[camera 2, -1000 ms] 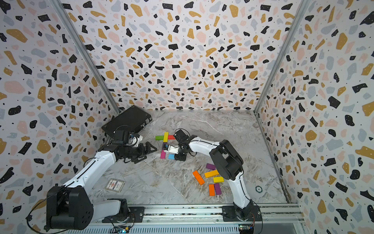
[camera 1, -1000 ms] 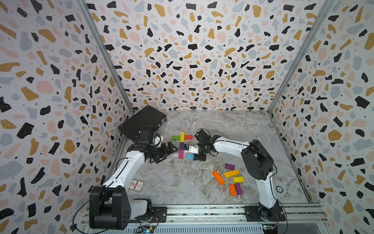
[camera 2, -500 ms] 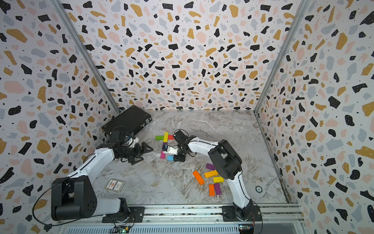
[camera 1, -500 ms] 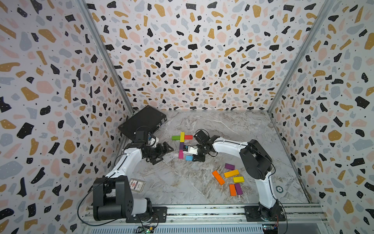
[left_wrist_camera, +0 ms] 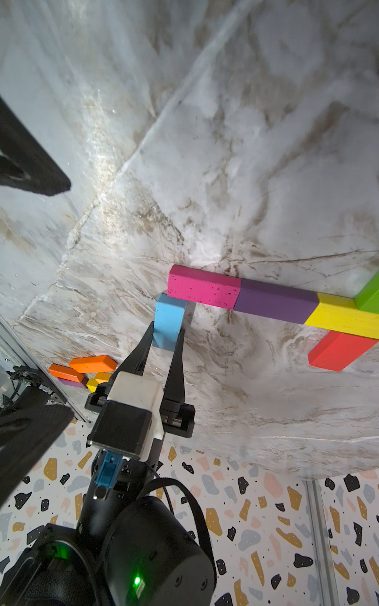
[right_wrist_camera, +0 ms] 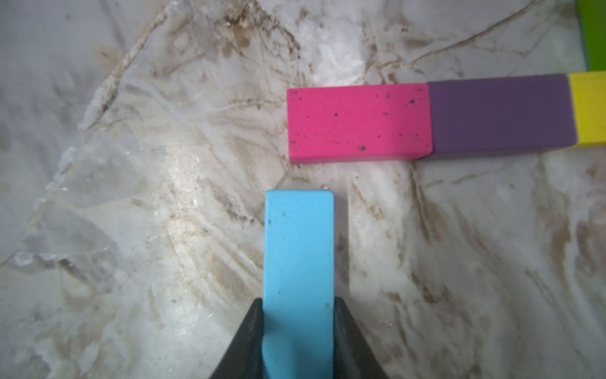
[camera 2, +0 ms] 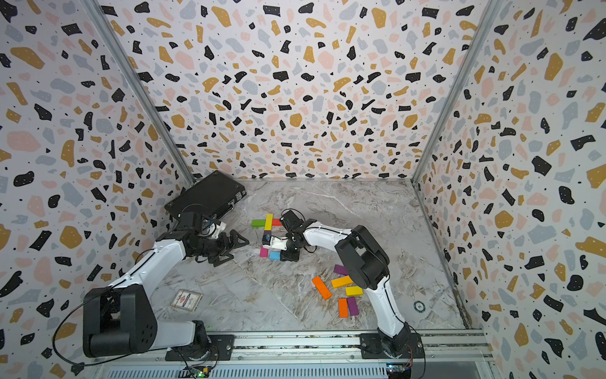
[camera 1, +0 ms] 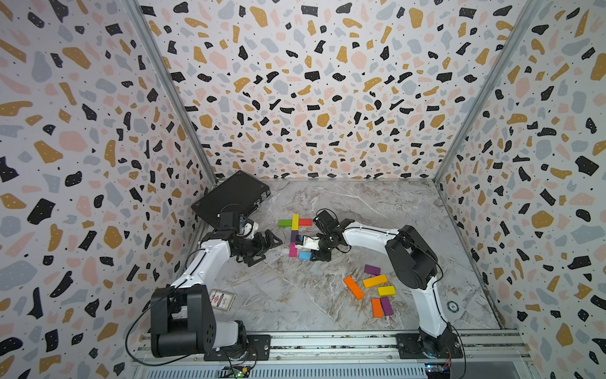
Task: Assemble the letter t with building blocks
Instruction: Assemble the building block at the center of the board.
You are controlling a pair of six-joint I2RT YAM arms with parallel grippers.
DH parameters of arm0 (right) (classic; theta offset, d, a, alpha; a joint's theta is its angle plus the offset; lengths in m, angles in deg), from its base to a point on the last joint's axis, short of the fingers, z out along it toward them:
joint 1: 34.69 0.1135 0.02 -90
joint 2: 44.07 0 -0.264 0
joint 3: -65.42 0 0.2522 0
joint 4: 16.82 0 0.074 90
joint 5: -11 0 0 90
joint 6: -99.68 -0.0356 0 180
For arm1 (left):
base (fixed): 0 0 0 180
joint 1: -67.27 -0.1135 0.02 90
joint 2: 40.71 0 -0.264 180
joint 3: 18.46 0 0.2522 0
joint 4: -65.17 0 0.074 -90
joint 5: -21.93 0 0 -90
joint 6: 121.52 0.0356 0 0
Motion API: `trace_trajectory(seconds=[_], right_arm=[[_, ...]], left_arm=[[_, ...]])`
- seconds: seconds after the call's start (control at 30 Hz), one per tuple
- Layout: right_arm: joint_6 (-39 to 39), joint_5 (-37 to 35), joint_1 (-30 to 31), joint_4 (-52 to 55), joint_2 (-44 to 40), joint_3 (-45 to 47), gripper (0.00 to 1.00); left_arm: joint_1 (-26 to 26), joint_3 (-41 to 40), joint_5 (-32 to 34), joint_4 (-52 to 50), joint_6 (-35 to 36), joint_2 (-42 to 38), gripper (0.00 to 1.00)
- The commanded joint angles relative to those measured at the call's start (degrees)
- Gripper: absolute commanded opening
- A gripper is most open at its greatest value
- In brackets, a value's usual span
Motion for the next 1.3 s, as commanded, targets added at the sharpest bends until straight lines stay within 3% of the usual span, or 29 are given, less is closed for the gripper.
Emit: trace_trajectory(seconds=[0.0, 0.87, 0.9, 1.03, 1.13, 1.27], right_arm=[[0.6, 0.94, -0.26, 0.94, 0.55, -2.28, 0.12], [0.42, 0.5, -0.76, 0.6, 2.35, -3.96, 0.14], [0.27, 0.5, -0.76, 0.53, 2.32, -3.91, 0.16], [-0.83, -0.14, -0.83, -1.31, 1.68, -2.97, 0.47], [-1.5, -0.56, -0.94, -3.78, 0.22, -1.24, 0.6], [-2.37, -0.81, -1.02, -7.03, -2.39, 1.22, 0.69]], left_arm=[[-0.43, 1.35, -1.34, -0.06, 1.38, -0.28, 1.0], [-0.52, 1.18, -1.72, -0.24, 1.87, -0.42, 0.99], [-0.52, 1.14, -1.78, -0.27, 1.9, -0.4, 1.0], [-0.52, 1.13, -1.84, -0.26, 2.06, -0.5, 1.0], [-0.52, 0.96, -1.96, -0.22, 2.06, -0.75, 1.0], [-0.52, 0.78, -2.39, -0.02, 2.12, -0.94, 1.0]])
